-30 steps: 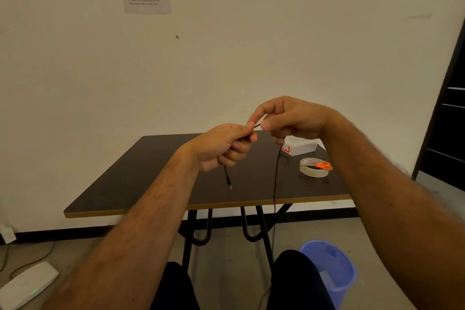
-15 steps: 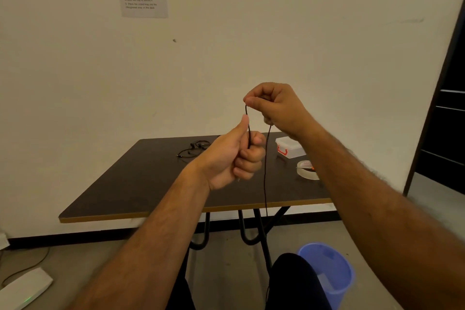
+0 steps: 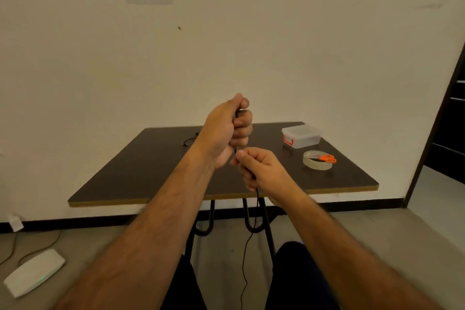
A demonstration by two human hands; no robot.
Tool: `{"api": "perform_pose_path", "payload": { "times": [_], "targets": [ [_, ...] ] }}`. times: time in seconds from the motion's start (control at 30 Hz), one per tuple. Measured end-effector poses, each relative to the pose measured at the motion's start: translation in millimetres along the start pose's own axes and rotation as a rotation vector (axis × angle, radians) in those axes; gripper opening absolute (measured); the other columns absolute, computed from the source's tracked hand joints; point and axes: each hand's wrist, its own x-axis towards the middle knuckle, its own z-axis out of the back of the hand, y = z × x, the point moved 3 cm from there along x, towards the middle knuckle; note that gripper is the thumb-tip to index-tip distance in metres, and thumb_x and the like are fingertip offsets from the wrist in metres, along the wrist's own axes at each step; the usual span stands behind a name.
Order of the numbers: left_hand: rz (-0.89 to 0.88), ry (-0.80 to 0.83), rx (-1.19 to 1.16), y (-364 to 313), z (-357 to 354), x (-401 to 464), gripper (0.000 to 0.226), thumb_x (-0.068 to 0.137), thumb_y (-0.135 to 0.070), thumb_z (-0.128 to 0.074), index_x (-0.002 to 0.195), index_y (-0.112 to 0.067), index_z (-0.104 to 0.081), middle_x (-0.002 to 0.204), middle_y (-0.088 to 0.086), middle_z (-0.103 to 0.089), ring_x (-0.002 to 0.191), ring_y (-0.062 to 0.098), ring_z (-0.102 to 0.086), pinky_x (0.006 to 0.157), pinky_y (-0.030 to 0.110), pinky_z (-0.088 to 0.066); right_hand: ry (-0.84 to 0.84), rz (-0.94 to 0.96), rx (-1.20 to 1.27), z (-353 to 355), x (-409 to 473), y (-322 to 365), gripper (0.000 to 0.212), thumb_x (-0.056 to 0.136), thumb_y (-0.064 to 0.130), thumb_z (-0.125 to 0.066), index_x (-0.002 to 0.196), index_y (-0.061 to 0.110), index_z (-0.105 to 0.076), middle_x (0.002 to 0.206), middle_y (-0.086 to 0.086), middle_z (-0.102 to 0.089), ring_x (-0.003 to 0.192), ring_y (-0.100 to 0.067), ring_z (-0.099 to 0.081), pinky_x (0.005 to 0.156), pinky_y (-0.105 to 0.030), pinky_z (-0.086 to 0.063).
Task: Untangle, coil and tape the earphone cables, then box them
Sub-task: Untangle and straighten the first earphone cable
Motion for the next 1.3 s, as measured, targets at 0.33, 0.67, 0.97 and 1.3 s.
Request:
{"api": "perform_pose_path", "payload": {
  "times": [0.33, 0.67, 0.97, 1.3],
  "targets": [
    [-0.076, -0.293, 0.414, 68, 43, -52, 0.032, 0.108, -0.031, -0.032, 0.088, -0.012, -0.049, 0.06, -0.003, -0.041, 0.047, 0.008, -0.032, 0.042, 0.019, -0.026, 0.234, -0.218, -0.238, -6, -88, -14, 0.013, 0.098, 0.013, -0.056, 0.104, 0.016, -0.067, 0.069, -0.006, -0.062, 0.055, -0.009, -0.058, 0.058, -0.021, -0.051],
    [0.142, -0.29, 0.441, 116, 35, -100, 0.034, 0.107, -0.032, -0.034, 0.088, -0.012, -0.055, 0.058, -0.006, -0.036, 0.05, 0.007, -0.032, 0.045, 0.018, -0.03, 0.14, -0.031, -0.698, -3, -91, 5, 0.013, 0.093, 0.021, -0.06, 0.092, 0.03, -0.07, 0.082, 0.011, -0.068, 0.079, -0.007, -0.064, 0.076, -0.03, -0.056],
    [0.317, -0.164, 0.496, 123, 37, -105, 0.049, 0.104, -0.052, -0.03, 0.078, -0.019, -0.056, 0.062, -0.008, -0.041, 0.054, 0.007, -0.036, 0.053, 0.022, -0.03, 0.102, 0.039, -0.621, 1, -88, 4, 0.015, 0.089, 0.021, -0.065, 0.089, 0.035, -0.067, 0.083, 0.007, -0.07, 0.079, -0.011, -0.067, 0.074, -0.035, -0.058],
    [0.45, 0.106, -0.06, 110, 12, -109, 0.04, 0.094, -0.054, -0.032, 0.073, -0.02, -0.04, 0.058, -0.007, -0.023, 0.049, 0.007, -0.016, 0.046, 0.02, -0.017, 0.019, 0.096, -0.26, 20, -51, 0, 0.009, 0.088, 0.002, -0.067, 0.095, 0.007, -0.07, 0.078, -0.012, -0.069, 0.062, -0.021, -0.062, 0.06, -0.028, -0.056]
  ]
}}
